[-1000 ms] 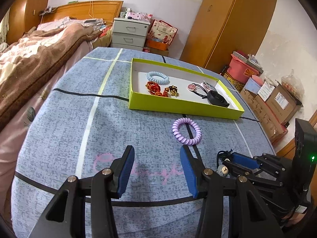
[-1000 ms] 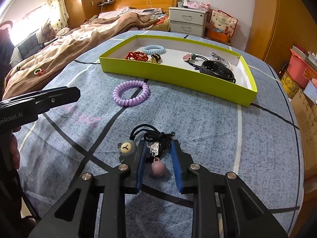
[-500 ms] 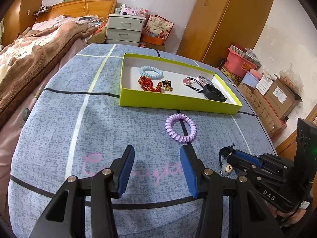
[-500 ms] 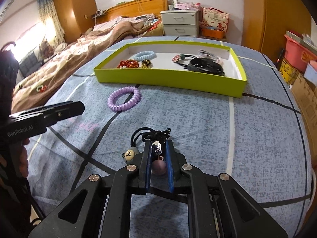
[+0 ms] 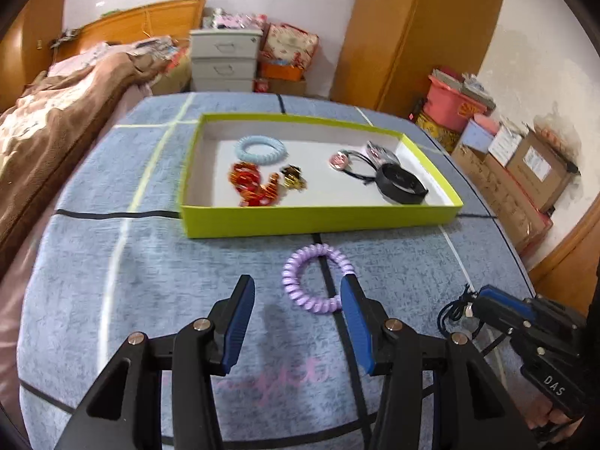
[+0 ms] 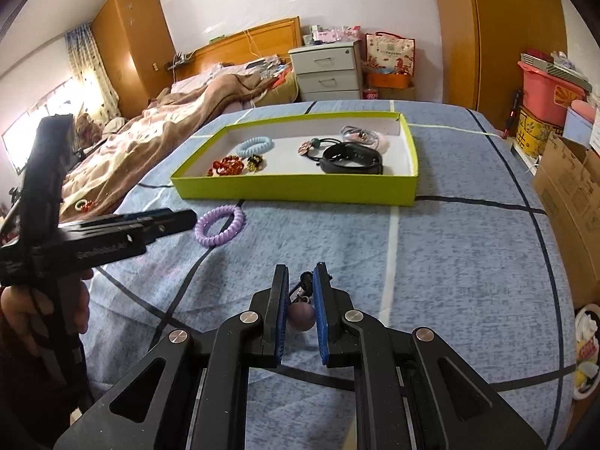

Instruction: Organize jewelry

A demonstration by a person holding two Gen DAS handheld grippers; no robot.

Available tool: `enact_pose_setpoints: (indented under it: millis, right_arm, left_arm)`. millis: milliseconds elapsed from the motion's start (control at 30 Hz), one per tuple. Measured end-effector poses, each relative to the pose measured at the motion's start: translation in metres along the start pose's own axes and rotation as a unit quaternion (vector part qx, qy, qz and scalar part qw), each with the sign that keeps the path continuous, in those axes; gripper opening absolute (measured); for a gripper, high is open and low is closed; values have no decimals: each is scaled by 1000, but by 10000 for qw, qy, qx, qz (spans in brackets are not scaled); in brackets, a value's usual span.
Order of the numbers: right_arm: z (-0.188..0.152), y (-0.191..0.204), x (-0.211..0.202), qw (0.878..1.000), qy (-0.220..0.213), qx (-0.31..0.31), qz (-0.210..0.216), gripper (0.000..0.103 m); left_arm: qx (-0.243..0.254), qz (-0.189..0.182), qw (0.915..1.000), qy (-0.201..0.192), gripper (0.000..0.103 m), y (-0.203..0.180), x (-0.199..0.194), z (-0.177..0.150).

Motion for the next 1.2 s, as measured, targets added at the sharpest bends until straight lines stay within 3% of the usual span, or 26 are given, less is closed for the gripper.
enact_pose_setpoints:
  millis: [167, 433, 633, 900, 1200]
  right_arm:
    - [3, -10, -3, 9999, -72, 85, 33, 14]
    - [7, -23, -6, 9995, -167, 233, 153, 14]
    - [10, -26, -9, 9992, -224, 257, 184, 14]
    - [12, -27, -12, 9992, -267, 247, 150, 14]
    - [12, -24, -13, 9992, -283, 243, 110, 14]
  left_arm:
    - [205, 329, 9992, 109, 48, -8, 13, 2]
    - [382, 573, 9975, 182, 25, -14, 21, 0]
    - [435, 688, 9966, 159, 14, -15, 23, 1]
    - [278, 329, 9991, -38, 10, -12, 10, 4]
    - [202, 181, 9994, -203, 10, -10, -3, 9]
Point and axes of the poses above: each gripper's, at about its wrist camera, not at the fingertips, and x roughly the way its jaws point, y to its left, z to its top, the point moved 2 cm from there along x, roughly the way its jaws point, and after that the axes turned 8 degrees about z, right-handed, at the moved point
